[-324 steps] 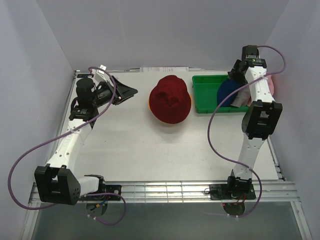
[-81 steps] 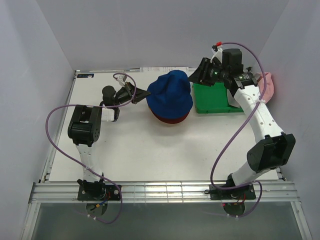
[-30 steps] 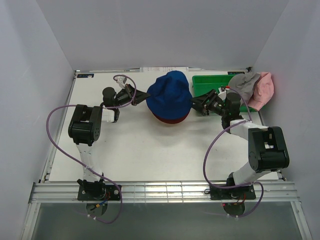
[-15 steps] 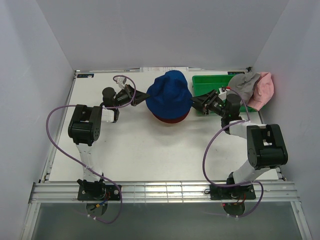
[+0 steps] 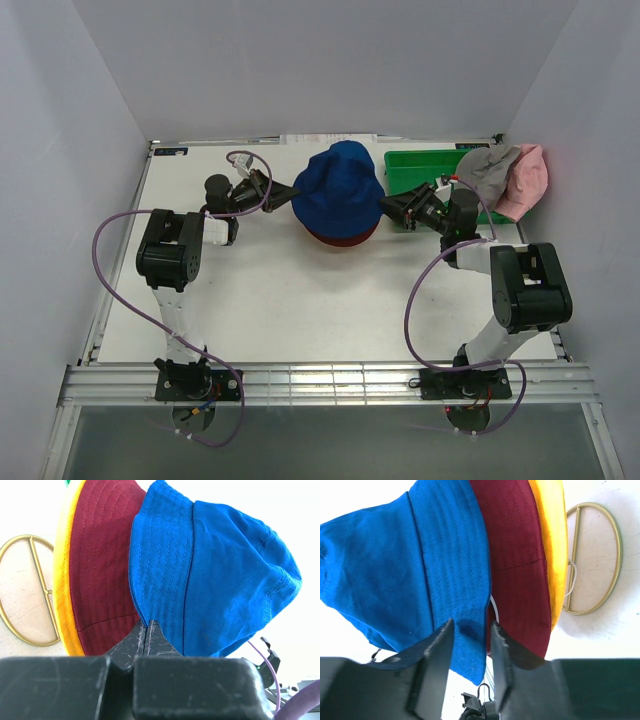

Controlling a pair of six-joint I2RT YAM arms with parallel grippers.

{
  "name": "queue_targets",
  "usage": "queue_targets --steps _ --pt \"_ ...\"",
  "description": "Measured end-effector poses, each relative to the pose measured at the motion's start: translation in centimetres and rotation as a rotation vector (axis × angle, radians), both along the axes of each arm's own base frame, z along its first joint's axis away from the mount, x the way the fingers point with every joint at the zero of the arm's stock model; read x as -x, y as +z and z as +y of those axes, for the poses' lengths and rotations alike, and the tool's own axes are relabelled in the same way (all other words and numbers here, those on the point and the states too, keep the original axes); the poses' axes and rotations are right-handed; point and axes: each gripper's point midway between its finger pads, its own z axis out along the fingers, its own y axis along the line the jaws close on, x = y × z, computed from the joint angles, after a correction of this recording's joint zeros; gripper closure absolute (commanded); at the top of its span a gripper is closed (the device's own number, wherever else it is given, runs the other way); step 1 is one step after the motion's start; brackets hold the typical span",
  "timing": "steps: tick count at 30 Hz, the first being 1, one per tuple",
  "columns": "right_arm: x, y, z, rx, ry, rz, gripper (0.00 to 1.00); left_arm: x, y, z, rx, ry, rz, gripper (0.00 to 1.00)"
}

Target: Stack the hats

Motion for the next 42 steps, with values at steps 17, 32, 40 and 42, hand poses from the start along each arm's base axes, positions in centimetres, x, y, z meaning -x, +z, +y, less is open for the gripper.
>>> queue_targets --steps 17,32,40,42 --pt "-0.3 -1.8 0.1 0.030 0.012 0.033 0.92 0.0 -0.3 0.1 -0.006 -0.002 0.009 1.00" --pt "-2.2 -3.5 -0.8 0.272 0.036 0.052 0.92 -0.6 -3.6 0.4 -0.030 0.019 0.088 1.00" --pt "-2.9 -3.5 -1.4 0.393 0.068 0.046 0.92 -0.9 -3.7 0.4 -0.034 0.023 0.106 0.92" --pt "-2.9 -3.5 -1.4 0.406 0.077 0.044 0.91 -1.0 -3.5 0.4 -0.034 0.021 0.103 0.85"
